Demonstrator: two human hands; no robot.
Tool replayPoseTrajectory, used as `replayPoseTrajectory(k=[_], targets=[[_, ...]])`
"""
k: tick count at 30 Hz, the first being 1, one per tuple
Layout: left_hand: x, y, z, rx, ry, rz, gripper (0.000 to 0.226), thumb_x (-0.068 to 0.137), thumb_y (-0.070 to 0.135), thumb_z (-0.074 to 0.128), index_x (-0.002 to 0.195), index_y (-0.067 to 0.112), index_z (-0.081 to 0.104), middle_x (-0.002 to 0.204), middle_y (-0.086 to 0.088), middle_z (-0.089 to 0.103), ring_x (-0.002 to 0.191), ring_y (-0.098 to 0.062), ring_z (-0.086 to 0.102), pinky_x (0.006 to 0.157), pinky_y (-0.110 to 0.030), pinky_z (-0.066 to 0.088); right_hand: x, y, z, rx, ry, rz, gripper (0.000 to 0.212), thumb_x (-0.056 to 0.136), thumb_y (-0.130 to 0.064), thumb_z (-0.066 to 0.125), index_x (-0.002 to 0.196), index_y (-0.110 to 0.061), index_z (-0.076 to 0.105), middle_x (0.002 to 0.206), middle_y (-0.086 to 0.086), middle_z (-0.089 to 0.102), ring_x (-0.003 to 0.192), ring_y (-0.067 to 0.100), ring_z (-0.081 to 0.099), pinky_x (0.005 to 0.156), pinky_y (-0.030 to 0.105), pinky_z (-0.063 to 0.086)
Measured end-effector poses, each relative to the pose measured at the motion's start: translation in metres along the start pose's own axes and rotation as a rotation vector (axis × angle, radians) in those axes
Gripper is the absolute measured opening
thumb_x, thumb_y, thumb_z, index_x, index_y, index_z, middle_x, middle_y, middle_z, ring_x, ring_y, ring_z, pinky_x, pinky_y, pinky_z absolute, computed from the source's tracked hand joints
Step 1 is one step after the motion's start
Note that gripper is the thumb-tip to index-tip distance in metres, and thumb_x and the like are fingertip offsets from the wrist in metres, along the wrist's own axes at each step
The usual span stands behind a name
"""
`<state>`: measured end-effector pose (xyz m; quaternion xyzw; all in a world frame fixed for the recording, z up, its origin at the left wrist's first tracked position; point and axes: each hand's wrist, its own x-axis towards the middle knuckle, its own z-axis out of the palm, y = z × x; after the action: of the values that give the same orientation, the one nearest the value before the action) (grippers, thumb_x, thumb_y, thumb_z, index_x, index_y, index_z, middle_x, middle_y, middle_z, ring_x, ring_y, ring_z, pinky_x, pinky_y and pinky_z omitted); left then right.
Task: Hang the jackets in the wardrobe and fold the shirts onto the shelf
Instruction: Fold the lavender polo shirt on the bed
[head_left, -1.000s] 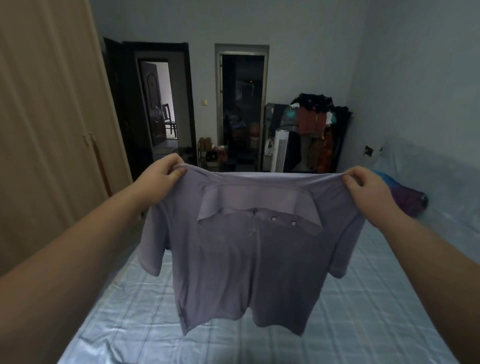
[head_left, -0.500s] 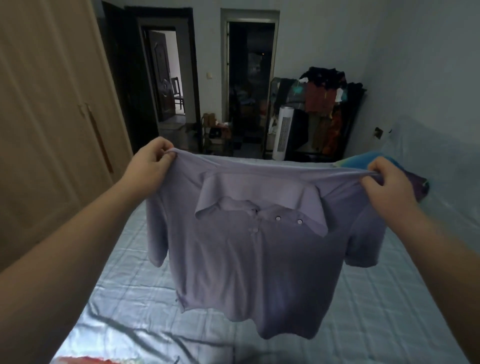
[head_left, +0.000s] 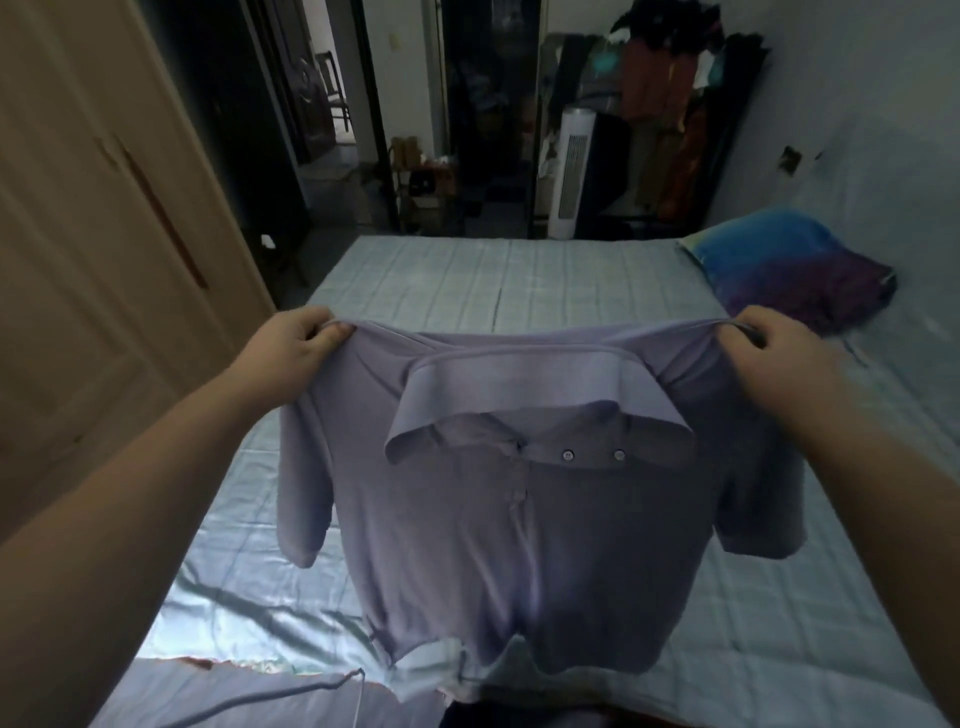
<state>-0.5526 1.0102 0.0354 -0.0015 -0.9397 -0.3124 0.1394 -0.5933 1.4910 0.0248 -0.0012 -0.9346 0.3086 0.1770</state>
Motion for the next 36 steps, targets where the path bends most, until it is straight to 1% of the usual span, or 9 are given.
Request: replayPoseTrajectory(k=[5, 7, 10, 14, 18, 22, 28, 31, 36], targets=[[0.061, -0.050, 0.076, -0.113, -0.203, -0.155, 0.039, 0.100, 0.029, 0.054, 0.077, -0.003, 0.056, 0.073, -0.012, 0.052, 0.068, -0.020, 0.047, 0.061, -0.034, 0.031, 0.048, 0.042, 0.081, -0.056, -0.156, 0.155, 0.034, 0.094, -0.032, 0.054, 0.068, -0.014, 0.044, 0.069, 0.005, 0.052, 0.078, 0.029, 0.055, 0.069, 0.034, 0.034], [0.090, -0.073, 0.110, -0.155, -0.252, -0.207, 0.037, 0.100, 0.028, 0.054, 0.073, 0.003, 0.055, 0.071, -0.008, 0.050, 0.066, -0.019, 0.045, 0.059, -0.034, 0.030, 0.069, 0.058, 0.114, -0.091, -0.200, 0.197, 0.035, 0.096, -0.033, 0.051, 0.069, -0.011, 0.046, 0.067, 0.004, 0.051, 0.077, 0.030, 0.056, 0.067, 0.034, 0.033], [0.139, -0.106, 0.163, -0.179, -0.309, -0.248, 0.033, 0.099, 0.024, 0.054, 0.069, 0.010, 0.054, 0.070, -0.006, 0.050, 0.066, -0.018, 0.045, 0.060, -0.033, 0.031, 0.105, 0.080, 0.164, -0.165, -0.270, 0.278, 0.031, 0.098, -0.035, 0.048, 0.080, -0.011, 0.052, 0.078, 0.006, 0.055, 0.080, 0.026, 0.052, 0.071, 0.032, 0.033], [0.204, -0.146, 0.237, -0.093, -0.347, -0.233, 0.032, 0.100, 0.020, 0.052, 0.071, 0.007, 0.052, 0.072, -0.010, 0.049, 0.071, -0.023, 0.045, 0.058, -0.032, 0.029, 0.154, 0.120, 0.236, -0.211, -0.306, 0.350, 0.036, 0.098, -0.035, 0.048, 0.071, -0.012, 0.047, 0.073, 0.010, 0.052, 0.079, 0.033, 0.053, 0.069, 0.034, 0.033], [0.256, -0.184, 0.310, -0.013, -0.385, -0.253, 0.034, 0.102, 0.023, 0.050, 0.072, 0.006, 0.049, 0.073, -0.013, 0.048, 0.072, -0.024, 0.046, 0.060, -0.034, 0.022, 0.196, 0.159, 0.302, -0.274, -0.370, 0.384, 0.038, 0.099, -0.038, 0.045, 0.078, -0.007, 0.052, 0.077, 0.014, 0.053, 0.078, 0.033, 0.053, 0.069, 0.035, 0.034], [0.298, -0.229, 0.381, 0.018, -0.402, -0.290, 0.036, 0.101, 0.025, 0.050, 0.069, 0.011, 0.046, 0.070, -0.008, 0.047, 0.073, -0.026, 0.047, 0.062, -0.033, 0.025, 0.237, 0.205, 0.367, -0.310, -0.405, 0.420, 0.039, 0.099, -0.043, 0.042, 0.080, -0.010, 0.051, 0.082, 0.013, 0.052, 0.087, 0.038, 0.057, 0.071, 0.036, 0.035], [0.341, -0.295, 0.484, 0.119, -0.425, -0.323, 0.033, 0.102, 0.033, 0.047, 0.091, 0.004, 0.060, 0.088, -0.013, 0.055, 0.082, -0.025, 0.049, 0.069, -0.032, 0.033, 0.272, 0.276, 0.482, -0.345, -0.458, 0.407, 0.038, 0.099, -0.041, 0.040, 0.087, -0.007, 0.052, 0.087, 0.017, 0.054, 0.091, 0.040, 0.057, 0.073, 0.037, 0.036], [0.353, -0.327, 0.531, 0.204, -0.443, -0.316, 0.036, 0.102, 0.036, 0.044, 0.092, 0.005, 0.058, 0.088, -0.014, 0.057, 0.081, -0.028, 0.051, 0.069, -0.034, 0.034, 0.275, 0.312, 0.531, -0.410, -0.434, 0.383, 0.036, 0.097, -0.041, 0.040, 0.091, -0.008, 0.054, 0.099, 0.026, 0.060, 0.096, 0.043, 0.058, 0.079, 0.042, 0.042], [0.364, -0.358, 0.585, 0.387, -0.422, -0.326, 0.028, 0.096, 0.041, 0.044, 0.087, 0.016, 0.053, 0.090, -0.016, 0.060, 0.094, -0.038, 0.056, 0.080, -0.043, 0.047, 0.271, 0.354, 0.582, -0.528, -0.321, 0.241, 0.029, 0.092, -0.034, 0.044, 0.082, -0.008, 0.053, 0.091, 0.023, 0.060, 0.087, 0.044, 0.058, 0.076, 0.046, 0.044]])
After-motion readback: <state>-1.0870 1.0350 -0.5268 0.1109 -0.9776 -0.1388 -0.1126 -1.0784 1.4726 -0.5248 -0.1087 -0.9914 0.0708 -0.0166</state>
